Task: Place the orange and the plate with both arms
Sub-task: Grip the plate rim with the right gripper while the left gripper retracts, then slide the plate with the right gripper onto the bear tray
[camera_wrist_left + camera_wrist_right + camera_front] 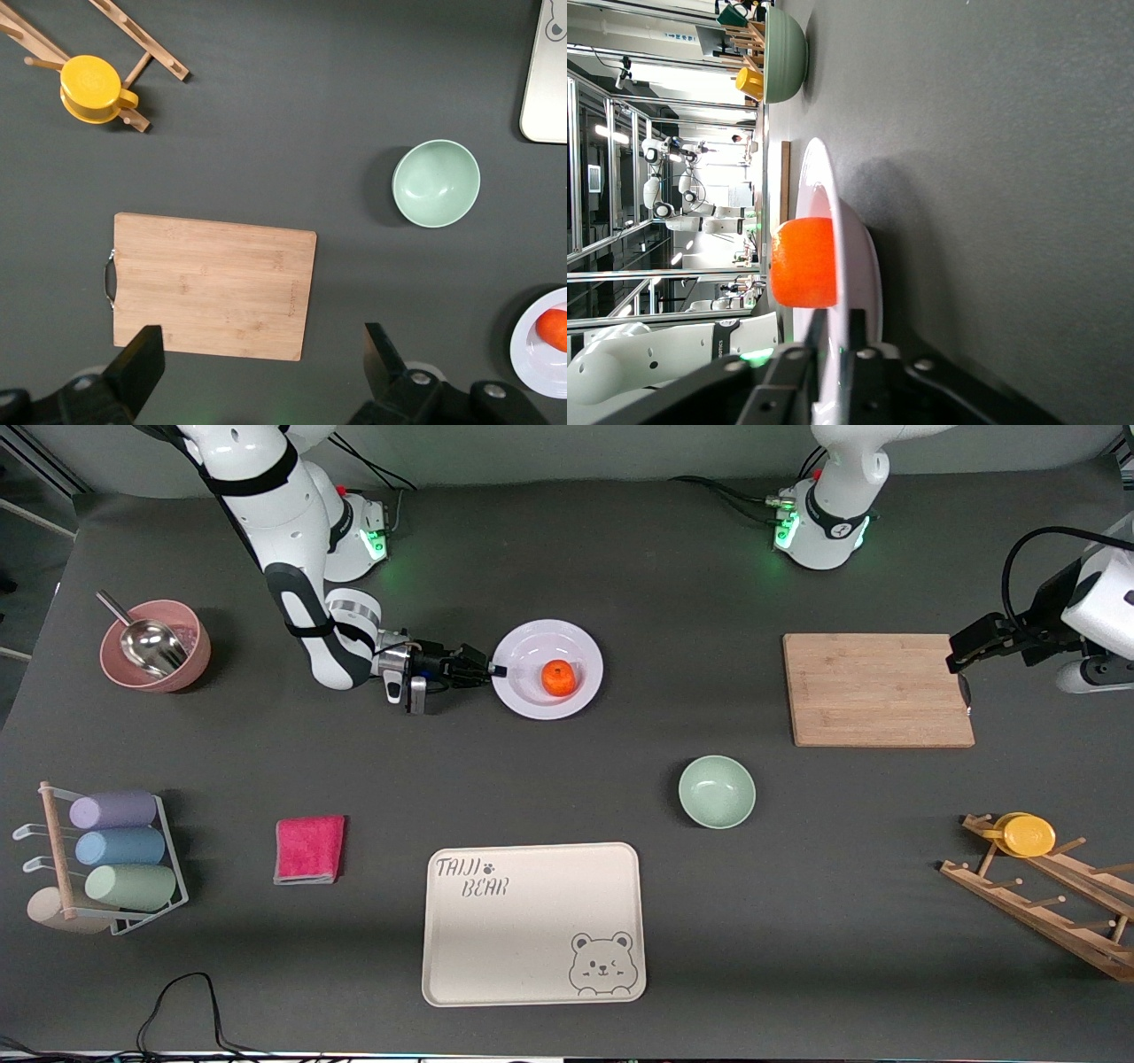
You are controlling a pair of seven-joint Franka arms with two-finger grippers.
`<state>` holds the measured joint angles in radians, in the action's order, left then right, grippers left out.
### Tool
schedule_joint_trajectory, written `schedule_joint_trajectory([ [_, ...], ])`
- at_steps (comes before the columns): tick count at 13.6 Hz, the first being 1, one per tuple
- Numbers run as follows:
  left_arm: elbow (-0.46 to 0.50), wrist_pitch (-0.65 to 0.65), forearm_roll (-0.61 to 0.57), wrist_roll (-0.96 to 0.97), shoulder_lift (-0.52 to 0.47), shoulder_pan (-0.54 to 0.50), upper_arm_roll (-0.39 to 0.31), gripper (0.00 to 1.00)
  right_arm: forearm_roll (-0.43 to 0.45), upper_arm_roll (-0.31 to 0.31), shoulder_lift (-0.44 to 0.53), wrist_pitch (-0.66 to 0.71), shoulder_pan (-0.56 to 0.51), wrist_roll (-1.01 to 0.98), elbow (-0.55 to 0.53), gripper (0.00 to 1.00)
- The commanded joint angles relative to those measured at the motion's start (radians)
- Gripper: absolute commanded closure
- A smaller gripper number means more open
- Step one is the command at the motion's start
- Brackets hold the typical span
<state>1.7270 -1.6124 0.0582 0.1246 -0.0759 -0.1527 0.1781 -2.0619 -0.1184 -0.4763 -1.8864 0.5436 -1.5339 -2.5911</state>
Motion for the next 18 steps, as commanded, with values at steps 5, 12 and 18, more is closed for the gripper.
schedule_joint_trajectory([
  [5,-0.007,0.002,-0.021,-0.039,0.018,0.010,0.000,0.00,-0.024,0.003,0.083,-0.003,-0.002,0.046,0.009,1.00],
  [12,-0.004,-0.012,-0.060,-0.039,0.022,0.012,0.004,0.00,0.147,-0.001,0.353,-0.011,-0.082,0.410,0.015,1.00],
  [18,-0.001,-0.014,-0.046,-0.039,0.015,0.018,0.011,0.00,0.259,-0.029,0.227,-0.011,-0.140,0.558,0.260,1.00],
])
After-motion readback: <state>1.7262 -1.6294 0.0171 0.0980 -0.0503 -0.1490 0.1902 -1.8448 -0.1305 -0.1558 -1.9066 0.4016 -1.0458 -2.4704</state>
